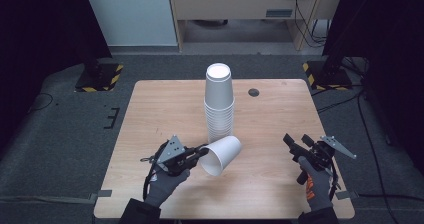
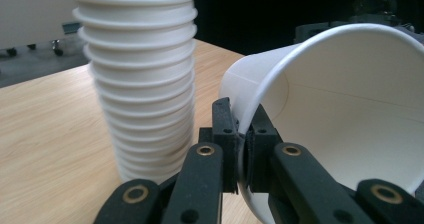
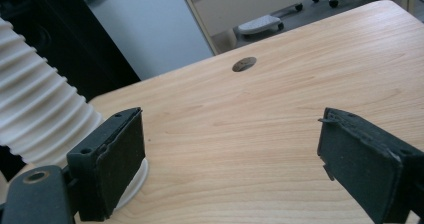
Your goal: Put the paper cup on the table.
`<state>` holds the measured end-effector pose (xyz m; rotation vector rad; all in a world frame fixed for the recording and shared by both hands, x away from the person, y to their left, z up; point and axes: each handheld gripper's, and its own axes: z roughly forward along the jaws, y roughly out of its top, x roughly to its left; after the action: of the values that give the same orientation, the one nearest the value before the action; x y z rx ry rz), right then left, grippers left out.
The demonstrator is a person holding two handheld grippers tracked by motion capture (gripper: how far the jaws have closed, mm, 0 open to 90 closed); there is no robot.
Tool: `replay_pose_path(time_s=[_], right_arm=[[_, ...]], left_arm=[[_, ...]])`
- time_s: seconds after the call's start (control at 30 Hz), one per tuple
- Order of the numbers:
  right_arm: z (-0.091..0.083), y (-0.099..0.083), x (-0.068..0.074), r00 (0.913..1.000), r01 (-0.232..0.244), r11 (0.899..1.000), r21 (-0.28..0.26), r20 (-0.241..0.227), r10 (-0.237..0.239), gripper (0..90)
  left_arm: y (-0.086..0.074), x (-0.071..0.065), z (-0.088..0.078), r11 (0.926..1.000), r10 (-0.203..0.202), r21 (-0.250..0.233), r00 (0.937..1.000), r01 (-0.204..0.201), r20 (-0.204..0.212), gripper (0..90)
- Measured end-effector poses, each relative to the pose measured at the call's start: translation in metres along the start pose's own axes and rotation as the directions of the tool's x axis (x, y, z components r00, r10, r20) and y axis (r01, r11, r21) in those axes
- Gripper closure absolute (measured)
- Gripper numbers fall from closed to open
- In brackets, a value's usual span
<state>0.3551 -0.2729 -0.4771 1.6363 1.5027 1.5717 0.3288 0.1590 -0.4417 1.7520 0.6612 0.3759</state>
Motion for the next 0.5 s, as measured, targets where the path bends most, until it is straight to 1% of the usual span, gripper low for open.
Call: replay_pose_path(time_s=[0.13, 0.17, 0.2, 0.23, 0.3, 0.4, 0.5], right_arm=[[0.0, -0.002, -0.002, 0.9989, 0.042, 0.999, 0.012, 0.019, -0.043, 12.0], [0.0, -0.002, -0.002, 0.9989, 0.042, 0.999, 0.012, 0.019, -0.043, 12.0], [0.001, -0.003, -0.003, 0.9976, 0.062, 0.998, 0.021, 0.03, -0.063, 12.0], [0.001, -0.003, -0.003, 0.9976, 0.062, 0.998, 0.021, 0.03, -0.063, 12.0], [0.002, -0.004, -0.002, 0.9957, 0.083, 0.996, 0.034, 0.038, -0.084, 12.1], [0.003, -0.006, -0.001, 0.9885, 0.139, 0.989, 0.055, 0.052, -0.142, 12.1], [0.004, -0.007, -0.002, 0.9805, 0.18, 0.981, 0.077, 0.067, -0.185, 12.1]], left_arm=[[-0.004, 0.005, -0.011, 0.9999, -0.011, 0.01, 0.9998, 0.012, -0.016, 85.9], [-0.005, 0.007, -0.013, 0.9999, -0.014, 0.01, 0.9997, 0.014, -0.022, 85.9], [-0.006, 0.008, -0.016, 0.9998, -0.018, 0.011, 0.9994, 0.018, -0.028, 85.9], [-0.007, 0.009, -0.019, 0.9997, -0.02, 0.012, 0.9992, 0.021, -0.035, 85.9], [-0.009, 0.012, -0.025, 0.9995, -0.025, 0.016, 0.9985, 0.026, -0.049, 85.9], [-0.01, 0.018, -0.034, 0.9993, -0.032, 0.019, 0.9965, 0.033, -0.077, 85.9], [-0.011, 0.024, -0.043, 0.9989, -0.042, 0.016, 0.9931, 0.044, -0.11, 85.9]])
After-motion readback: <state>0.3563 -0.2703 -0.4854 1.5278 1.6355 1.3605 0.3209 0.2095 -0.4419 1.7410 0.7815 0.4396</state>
